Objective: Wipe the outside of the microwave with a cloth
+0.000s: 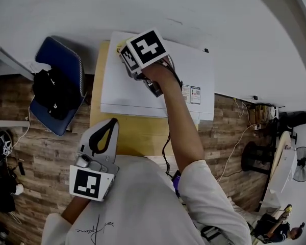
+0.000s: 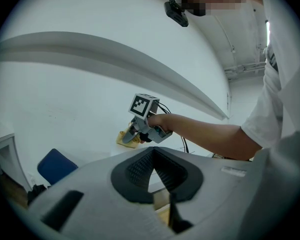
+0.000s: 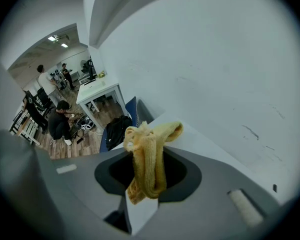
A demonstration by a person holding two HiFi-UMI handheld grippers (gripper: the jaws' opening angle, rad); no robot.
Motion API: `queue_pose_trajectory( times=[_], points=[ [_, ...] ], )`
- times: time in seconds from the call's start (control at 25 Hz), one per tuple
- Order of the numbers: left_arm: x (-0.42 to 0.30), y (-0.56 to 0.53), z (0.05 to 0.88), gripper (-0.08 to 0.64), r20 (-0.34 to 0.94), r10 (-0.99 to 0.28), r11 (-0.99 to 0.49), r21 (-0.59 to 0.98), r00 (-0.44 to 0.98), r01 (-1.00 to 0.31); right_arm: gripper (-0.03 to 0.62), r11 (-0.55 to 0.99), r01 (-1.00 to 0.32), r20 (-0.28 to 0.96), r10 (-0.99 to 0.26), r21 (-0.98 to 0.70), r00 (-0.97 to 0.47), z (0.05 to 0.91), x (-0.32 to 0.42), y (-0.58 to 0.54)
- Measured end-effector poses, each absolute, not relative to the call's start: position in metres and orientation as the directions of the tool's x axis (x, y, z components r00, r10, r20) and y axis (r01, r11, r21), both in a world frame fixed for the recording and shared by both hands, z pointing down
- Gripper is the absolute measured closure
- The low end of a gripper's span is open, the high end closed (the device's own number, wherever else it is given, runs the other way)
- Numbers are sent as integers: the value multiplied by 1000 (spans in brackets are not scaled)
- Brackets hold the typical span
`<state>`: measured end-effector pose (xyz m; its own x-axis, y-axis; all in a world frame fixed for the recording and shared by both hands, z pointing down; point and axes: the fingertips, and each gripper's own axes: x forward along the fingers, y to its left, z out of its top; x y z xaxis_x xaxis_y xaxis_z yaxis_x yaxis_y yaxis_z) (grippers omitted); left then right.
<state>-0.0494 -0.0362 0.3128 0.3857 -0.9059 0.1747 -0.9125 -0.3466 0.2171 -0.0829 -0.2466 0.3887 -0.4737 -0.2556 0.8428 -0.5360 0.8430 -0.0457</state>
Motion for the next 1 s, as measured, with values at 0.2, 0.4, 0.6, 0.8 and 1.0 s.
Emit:
queue_pose_trajectory(
  times=[0.2,0.4,0.6,0.8,1.0],
  points=[
    [-53,-34,309,568,176,-913,-332,209,369,-920,472,880,-468,826,-201,-85,-527,387,-121,-230],
    [-61,-36,313,568,198,-916,-307,213,349,-927,469,898,-413,768,-156,-151,-621,368,-127,-215],
    [-53,-35,319,568,203,-895,-371,159,398,-915,469,856,-496,743,-238,-144,-626,345,-64,-229],
    [-34,-31,321,568,204,-872,-420,158,446,-894,469,791,-602,755,-329,-107,-567,334,13,-247],
    [-26,-30,324,568,210,-862,-437,153,461,-887,469,737,-673,776,-391,-58,-495,329,75,-263]
  ],
)
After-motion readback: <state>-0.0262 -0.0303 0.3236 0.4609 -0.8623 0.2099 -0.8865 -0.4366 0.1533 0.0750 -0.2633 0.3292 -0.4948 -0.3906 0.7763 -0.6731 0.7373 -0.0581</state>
